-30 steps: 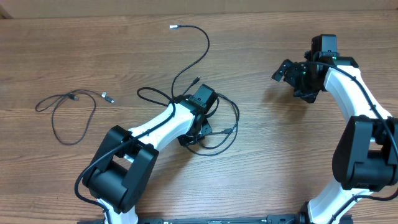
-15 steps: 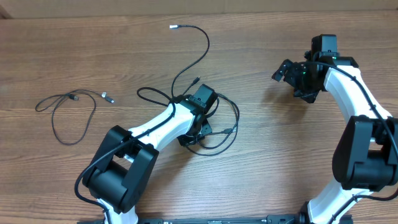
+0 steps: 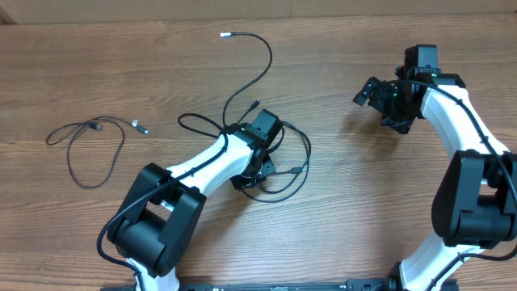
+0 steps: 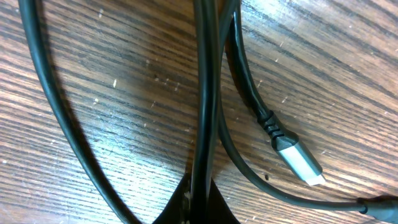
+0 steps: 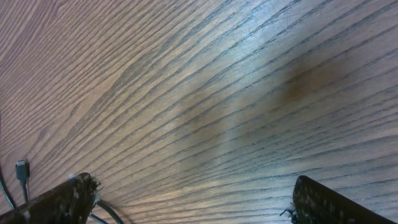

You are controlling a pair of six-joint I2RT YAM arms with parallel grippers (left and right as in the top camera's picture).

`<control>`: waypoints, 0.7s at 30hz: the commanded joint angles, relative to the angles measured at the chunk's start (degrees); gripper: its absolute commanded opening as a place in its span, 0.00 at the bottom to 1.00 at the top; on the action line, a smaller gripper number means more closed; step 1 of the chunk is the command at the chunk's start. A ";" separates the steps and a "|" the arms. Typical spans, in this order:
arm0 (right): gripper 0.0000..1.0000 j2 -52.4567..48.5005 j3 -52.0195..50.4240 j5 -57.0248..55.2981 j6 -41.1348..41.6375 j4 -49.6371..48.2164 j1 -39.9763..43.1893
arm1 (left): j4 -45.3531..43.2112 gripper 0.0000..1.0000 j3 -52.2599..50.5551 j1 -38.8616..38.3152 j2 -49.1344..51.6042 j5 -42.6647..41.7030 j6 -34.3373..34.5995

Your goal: Untangle cables

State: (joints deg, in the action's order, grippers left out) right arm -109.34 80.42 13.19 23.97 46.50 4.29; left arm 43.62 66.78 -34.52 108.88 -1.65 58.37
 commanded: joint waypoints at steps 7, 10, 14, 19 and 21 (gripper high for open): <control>1.00 1.42 0.92 -0.28 0.02 -0.09 -0.04 | -0.44 0.04 -1.11 -0.44 -0.02 0.63 0.33; 1.00 1.42 0.92 -0.28 0.04 -0.09 -0.04 | -0.46 0.04 -1.11 -0.44 -0.02 0.79 0.26; 1.00 1.42 0.92 -0.28 0.04 -0.09 -0.04 | -1.11 0.04 -1.11 -0.44 -0.02 0.72 -2.03; 1.00 1.42 0.92 -0.28 0.04 -0.09 -0.04 | -3.04 0.04 -1.11 -0.44 -0.02 -0.11 -6.23; 1.00 1.42 0.92 -0.28 0.02 -0.09 -0.04 | -3.50 0.04 -1.11 -0.44 -0.02 -0.55 -7.58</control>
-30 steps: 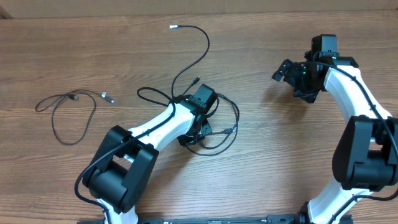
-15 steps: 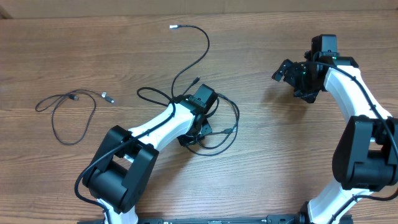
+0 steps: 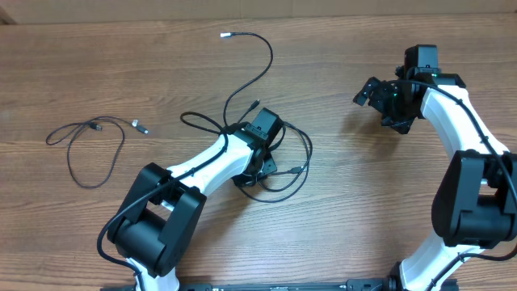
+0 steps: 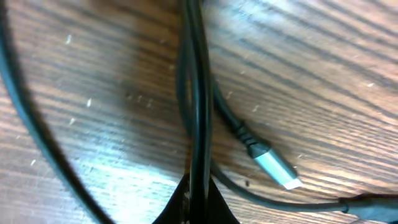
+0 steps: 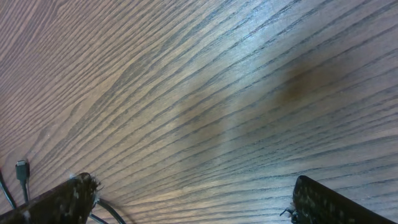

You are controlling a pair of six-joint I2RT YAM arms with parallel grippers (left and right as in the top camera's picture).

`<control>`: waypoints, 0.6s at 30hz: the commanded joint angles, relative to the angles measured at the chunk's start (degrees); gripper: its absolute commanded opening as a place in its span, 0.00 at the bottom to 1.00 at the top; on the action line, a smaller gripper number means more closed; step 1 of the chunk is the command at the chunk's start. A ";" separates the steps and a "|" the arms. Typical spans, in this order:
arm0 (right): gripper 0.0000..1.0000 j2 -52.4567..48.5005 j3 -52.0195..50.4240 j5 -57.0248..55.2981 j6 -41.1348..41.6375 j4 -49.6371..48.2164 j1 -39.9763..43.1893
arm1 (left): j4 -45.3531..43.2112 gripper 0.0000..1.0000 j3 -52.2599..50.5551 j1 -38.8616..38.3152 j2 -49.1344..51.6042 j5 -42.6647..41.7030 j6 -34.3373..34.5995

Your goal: Untangle cables

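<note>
A tangle of black cables [image 3: 279, 158] lies mid-table, with one long strand curling up to a silver tip [image 3: 225, 35]. My left gripper [image 3: 255, 168] sits in the tangle, shut on a black cable [image 4: 198, 112] that runs straight up between its jaws [image 4: 198, 202]. A silver plug [image 4: 274, 170] lies on the wood just right of that strand. My right gripper [image 3: 378, 99] hovers open at the far right, apart from the tangle, with only bare wood between its fingers [image 5: 314, 199]. A small plug [image 5: 22, 169] shows at the left edge of the right wrist view.
A separate thin black cable [image 3: 85, 145] lies looped at the left, its plugs [image 3: 137, 125] pointing towards the tangle. The wooden table [image 3: 363, 202] carries nothing else in view.
My left gripper has shifted a little with the cable still in it. The silver plug now sits further left and smaller in the left wrist view, which is blurred. The right arm has not moved.
</note>
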State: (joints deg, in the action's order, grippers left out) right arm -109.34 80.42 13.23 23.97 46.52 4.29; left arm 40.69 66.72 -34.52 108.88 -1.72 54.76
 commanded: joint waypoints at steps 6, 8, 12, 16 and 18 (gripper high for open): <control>1.00 1.42 0.92 -0.33 0.04 -0.11 -0.04 | -1.44 0.04 -1.05 -0.44 -0.02 -1.53 -8.37; 1.00 1.42 0.92 -0.33 0.02 -0.11 -0.04 | -2.14 0.04 -1.05 -0.44 -0.02 -2.82 -10.25; 1.00 1.42 0.92 -0.33 0.04 -0.11 -0.04 | -3.06 0.04 -1.05 -0.44 -0.02 -5.60 -12.55; 1.00 1.42 0.92 -0.33 0.04 -0.11 -0.04 | -3.04 0.04 -1.05 -0.44 -0.02 -6.43 -12.57; 1.00 1.42 0.92 -0.33 0.02 -0.11 -0.04 | -3.04 0.04 -1.05 -0.44 -0.02 -6.91 -12.61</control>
State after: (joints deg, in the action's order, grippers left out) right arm -109.34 80.42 13.21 24.01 46.52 4.29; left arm 37.69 66.50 -34.52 108.88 -6.70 44.12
